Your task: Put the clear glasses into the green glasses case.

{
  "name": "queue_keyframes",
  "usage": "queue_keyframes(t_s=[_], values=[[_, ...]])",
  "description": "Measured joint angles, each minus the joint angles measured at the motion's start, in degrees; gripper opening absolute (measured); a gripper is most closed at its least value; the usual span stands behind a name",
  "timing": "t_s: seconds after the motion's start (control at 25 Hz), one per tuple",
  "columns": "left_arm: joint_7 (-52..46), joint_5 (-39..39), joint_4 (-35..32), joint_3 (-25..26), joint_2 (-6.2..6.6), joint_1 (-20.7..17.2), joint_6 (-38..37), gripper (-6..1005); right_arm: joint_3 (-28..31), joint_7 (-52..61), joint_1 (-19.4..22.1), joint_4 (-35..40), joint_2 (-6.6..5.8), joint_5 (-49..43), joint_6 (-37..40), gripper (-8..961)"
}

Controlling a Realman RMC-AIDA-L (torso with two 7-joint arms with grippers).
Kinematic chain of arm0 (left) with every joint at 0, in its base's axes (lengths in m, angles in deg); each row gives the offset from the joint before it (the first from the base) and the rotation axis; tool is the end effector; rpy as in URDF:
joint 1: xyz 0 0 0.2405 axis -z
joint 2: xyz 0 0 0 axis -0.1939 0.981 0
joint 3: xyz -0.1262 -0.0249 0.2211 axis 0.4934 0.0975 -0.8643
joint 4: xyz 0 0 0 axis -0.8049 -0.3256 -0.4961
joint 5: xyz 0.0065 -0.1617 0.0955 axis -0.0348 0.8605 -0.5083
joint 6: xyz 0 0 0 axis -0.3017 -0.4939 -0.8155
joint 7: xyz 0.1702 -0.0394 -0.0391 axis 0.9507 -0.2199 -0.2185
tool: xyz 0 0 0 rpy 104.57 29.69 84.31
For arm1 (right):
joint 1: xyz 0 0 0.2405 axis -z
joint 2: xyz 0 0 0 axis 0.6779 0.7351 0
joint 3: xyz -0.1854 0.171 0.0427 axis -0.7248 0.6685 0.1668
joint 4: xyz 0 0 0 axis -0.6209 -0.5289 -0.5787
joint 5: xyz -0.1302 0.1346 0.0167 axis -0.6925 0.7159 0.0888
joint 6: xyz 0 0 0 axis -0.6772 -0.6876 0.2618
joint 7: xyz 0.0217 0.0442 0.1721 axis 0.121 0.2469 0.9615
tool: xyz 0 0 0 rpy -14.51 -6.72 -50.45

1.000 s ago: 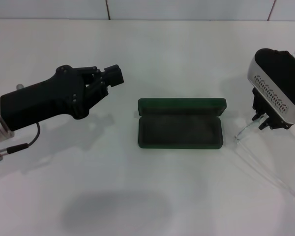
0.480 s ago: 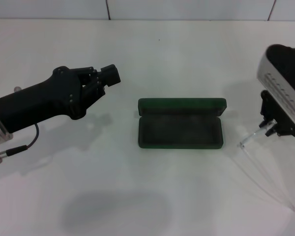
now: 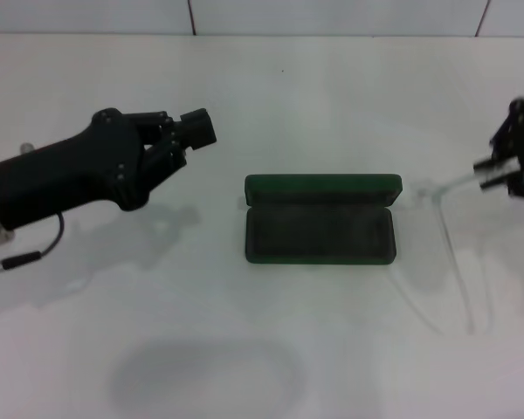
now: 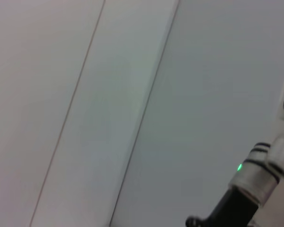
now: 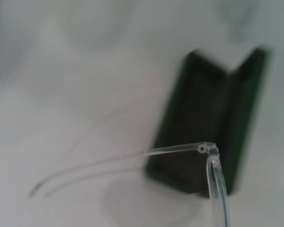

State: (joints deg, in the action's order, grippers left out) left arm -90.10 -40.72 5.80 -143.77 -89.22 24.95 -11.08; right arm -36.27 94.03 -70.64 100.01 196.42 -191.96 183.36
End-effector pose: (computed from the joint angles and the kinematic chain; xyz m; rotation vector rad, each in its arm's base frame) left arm -0.1831 0.2762 0.0102 -2.5943 -0.5604 -1.2649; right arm 0.1618 0.3143 0.0434 -2.7133 -0.7042 -0.6050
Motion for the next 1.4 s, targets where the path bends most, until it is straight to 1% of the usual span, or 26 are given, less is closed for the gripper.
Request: queue_keyframes(t_s=[0.12, 0.2, 0.28, 0.44, 0.52, 0.64, 0.72, 0.76, 0.88, 1.12, 1.24, 1.4], values=[[-1.72, 0.24, -2.4, 1.41, -0.06, 0.01, -1.11, 46, 7.15, 1.37, 3.29, 3.91, -0.09, 8.73, -1.53, 114], [-2.45, 1.19, -3.73, 1.69, -0.08, 0.04, -2.06, 46, 12.0, 2.08, 5.17, 4.03, -0.11, 14.48, -3.65, 113], [-2.94, 2.26, -5.01, 1.7, -0.03, 0.21, -3.1, 46, 15.92, 2.23, 7.15, 1.7, -0.15, 21.37, -6.48, 113], [-5.85, 3.38, -7.04, 1.74, 0.25, 1.54, -5.14, 46, 19.65, 0.87, 8.86, -8.43, -0.36, 33.59, -9.92, 113], [-7.66, 3.08, -7.78, 1.8, 0.56, 3.01, -6.73, 46, 20.57, -1.18, 8.66, -15.9, -0.52, 40.71, -9.63, 113], [-9.05, 2.8, -8.14, 1.62, 1.02, 4.78, -7.98, 46, 20.99, -3.89, 7.61, -26.13, -0.67, 48.32, -7.84, 112], [-9.3, 2.64, -8.18, 1.58, 1.14, 5.52, -8.29, 46, 20.81, -4.74, 6.55, -31.73, -0.66, 50.48, -7.31, 112], [-9.34, 2.49, -8.19, 1.55, 1.18, 5.86, -8.41, 46, 20.72, -4.87, 6.3, -32.86, -0.63, 50.8, -7.26, 112], [-9.39, 1.66, -8.19, 1.2, 1.3, 6.77, -8.67, 46, 20.21, -6.15, 4.01, -40.28, -0.46, 51.62, -6.05, 112], [-9.56, 0.83, -8.17, 0.05, 0.26, 7.36, -9.93, 46, 18.95, -11.12, -0.8, -53.48, -0.27, 52.81, -3.71, 112], [-9.56, 1.16, -8.2, -1.94, 0.15, 7.69, -10.36, 46, 17.95, -12.98, -2.96, -58.24, -0.17, 52.87, -3.72, 112], [-9.67, 2.18, -8.62, -3.61, -0.04, 7.77, -10.4, 45, 16.22, -14.86, -5.44, -62.64, -0.11, 52.98, -3.84, 112]])
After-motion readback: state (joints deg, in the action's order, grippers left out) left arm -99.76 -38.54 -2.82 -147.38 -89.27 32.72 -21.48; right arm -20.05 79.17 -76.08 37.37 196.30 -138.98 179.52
